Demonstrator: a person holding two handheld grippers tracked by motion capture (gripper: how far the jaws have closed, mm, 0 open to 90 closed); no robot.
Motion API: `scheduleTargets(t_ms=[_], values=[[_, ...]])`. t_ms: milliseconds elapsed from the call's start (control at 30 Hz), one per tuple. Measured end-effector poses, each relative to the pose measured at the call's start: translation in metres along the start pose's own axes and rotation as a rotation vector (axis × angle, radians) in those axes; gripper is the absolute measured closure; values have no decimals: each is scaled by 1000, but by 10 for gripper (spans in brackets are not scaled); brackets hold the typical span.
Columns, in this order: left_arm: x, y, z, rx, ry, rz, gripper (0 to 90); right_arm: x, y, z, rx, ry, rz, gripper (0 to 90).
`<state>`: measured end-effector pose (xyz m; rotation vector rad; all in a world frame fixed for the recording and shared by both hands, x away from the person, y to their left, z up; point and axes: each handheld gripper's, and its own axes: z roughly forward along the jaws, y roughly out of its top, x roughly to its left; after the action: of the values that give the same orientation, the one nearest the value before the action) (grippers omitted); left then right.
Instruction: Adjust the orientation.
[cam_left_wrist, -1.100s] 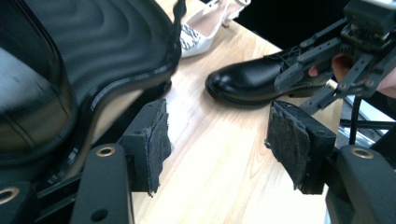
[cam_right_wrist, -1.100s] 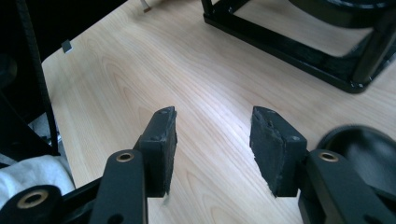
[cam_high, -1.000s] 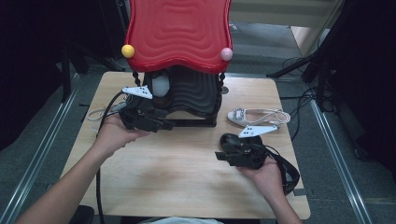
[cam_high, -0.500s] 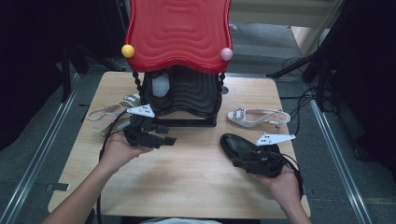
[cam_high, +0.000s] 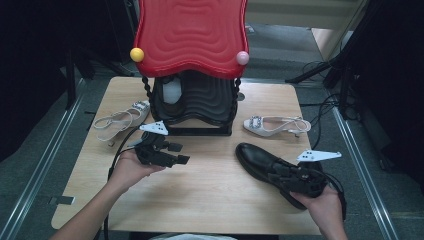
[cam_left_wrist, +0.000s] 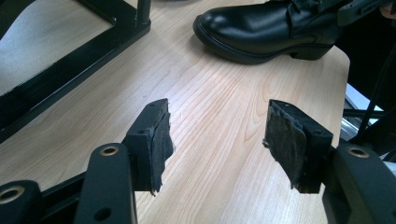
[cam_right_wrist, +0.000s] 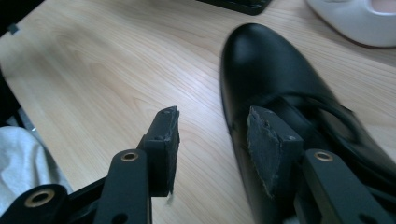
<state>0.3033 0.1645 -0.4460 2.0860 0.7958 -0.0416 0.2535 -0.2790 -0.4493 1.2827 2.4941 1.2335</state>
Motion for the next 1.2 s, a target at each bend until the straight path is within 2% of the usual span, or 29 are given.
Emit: scheduleTargets(t_ms=[133,267,400,500,533,667,733,800,933,1067,1133,1200], values=[[-1,0,-1,-3,-7,0,406,-3,-5,-9,-18,5,12,569],[-2,-1,-2,-3,4,8,405,-4,-10,-19,-20,-2,18,575],[0,-1,-3,-5,1,3,405,-8,-19,-31,-16,-38,32,575],[1,-1,-3,-7,0,0,406,-12,-28,-33,1,-60,50,578],[0,-1,-2,-8,0,-2,405,-13,-30,-32,8,-65,61,579],[0,-2,-2,-5,-1,0,405,-12,-34,-21,45,-76,56,577],[0,-2,-2,-4,1,-1,405,-11,-31,-14,59,-78,44,582],[1,-2,-2,-8,1,-3,405,-9,-27,-10,50,-83,35,583],[1,-3,-2,-7,2,-2,405,-11,-21,3,71,-83,54,586],[0,-3,-1,-6,0,-3,405,-14,-17,17,78,-79,68,634],[1,-4,-1,-7,5,-5,406,-15,-14,22,83,-81,80,701],[1,-4,-1,-1,6,-1,409,-17,-12,24,85,-62,97,758]])
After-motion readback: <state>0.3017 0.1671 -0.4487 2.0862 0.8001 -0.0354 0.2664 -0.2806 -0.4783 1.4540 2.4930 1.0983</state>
